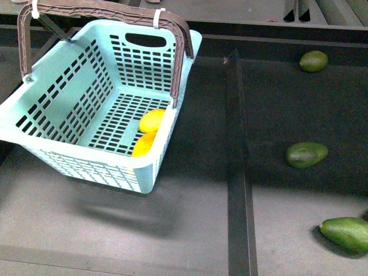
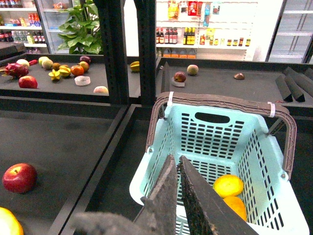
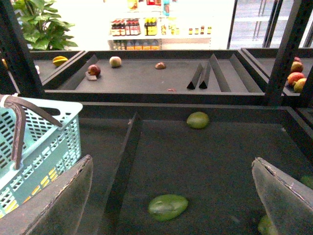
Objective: Pick lemon and mango into basket
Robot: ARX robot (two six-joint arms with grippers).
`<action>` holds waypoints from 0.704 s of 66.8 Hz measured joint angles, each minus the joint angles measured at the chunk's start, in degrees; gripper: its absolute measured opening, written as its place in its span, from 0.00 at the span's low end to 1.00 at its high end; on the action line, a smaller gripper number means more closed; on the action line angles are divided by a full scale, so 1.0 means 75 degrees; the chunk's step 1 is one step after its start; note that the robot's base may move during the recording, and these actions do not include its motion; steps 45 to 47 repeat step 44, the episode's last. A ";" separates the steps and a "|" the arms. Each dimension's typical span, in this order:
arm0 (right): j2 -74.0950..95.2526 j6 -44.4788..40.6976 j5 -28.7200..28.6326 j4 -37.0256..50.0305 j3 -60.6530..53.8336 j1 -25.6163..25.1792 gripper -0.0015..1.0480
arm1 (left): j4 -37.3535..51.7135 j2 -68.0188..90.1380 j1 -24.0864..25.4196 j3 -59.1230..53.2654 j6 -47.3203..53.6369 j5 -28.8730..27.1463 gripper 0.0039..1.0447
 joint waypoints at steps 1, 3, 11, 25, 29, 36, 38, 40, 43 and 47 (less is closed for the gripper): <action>0.0000 0.0000 0.0000 0.0000 0.0000 0.0000 0.92 | 0.0000 0.0000 0.0000 0.0000 0.0000 0.0000 0.03; 0.0000 0.0000 0.0000 0.0000 0.0000 0.0000 0.92 | 0.0000 0.0000 0.0000 0.0000 0.0000 0.0000 0.03; 0.0000 0.0000 0.0000 0.0000 0.0000 0.0000 0.92 | 0.0000 0.0000 0.0003 0.0000 0.0000 0.0000 0.03; 0.0000 0.0000 0.0000 0.0000 0.0000 0.0000 0.92 | 0.0000 0.0000 0.0000 0.0000 0.0000 0.0000 0.30; 0.0000 0.0000 0.0000 0.0000 0.0000 0.0000 0.92 | 0.0000 0.0000 0.0000 0.0000 -0.0003 0.0000 0.49; 0.0000 0.0000 0.0000 0.0000 0.0000 0.0000 0.92 | 0.0000 0.0000 0.0000 0.0000 -0.0003 0.0000 0.81; 0.0000 0.0000 0.0000 0.0000 0.0000 0.0000 0.92 | 0.0000 0.0000 0.0000 0.0000 -0.0003 0.0000 0.91; 0.0000 0.0000 0.0000 0.0000 0.0000 0.0000 0.92 | 0.0000 0.0000 0.0000 0.0000 0.0012 0.0000 0.95; 0.0000 0.0000 0.0000 0.0000 0.0000 0.0000 0.92 | 0.0000 0.0000 0.0000 0.0000 0.0012 0.0000 0.93; 0.0000 0.0000 0.0000 0.0000 0.0000 0.0000 0.92 | 0.0000 0.0000 0.0000 0.0000 0.0012 0.0000 0.93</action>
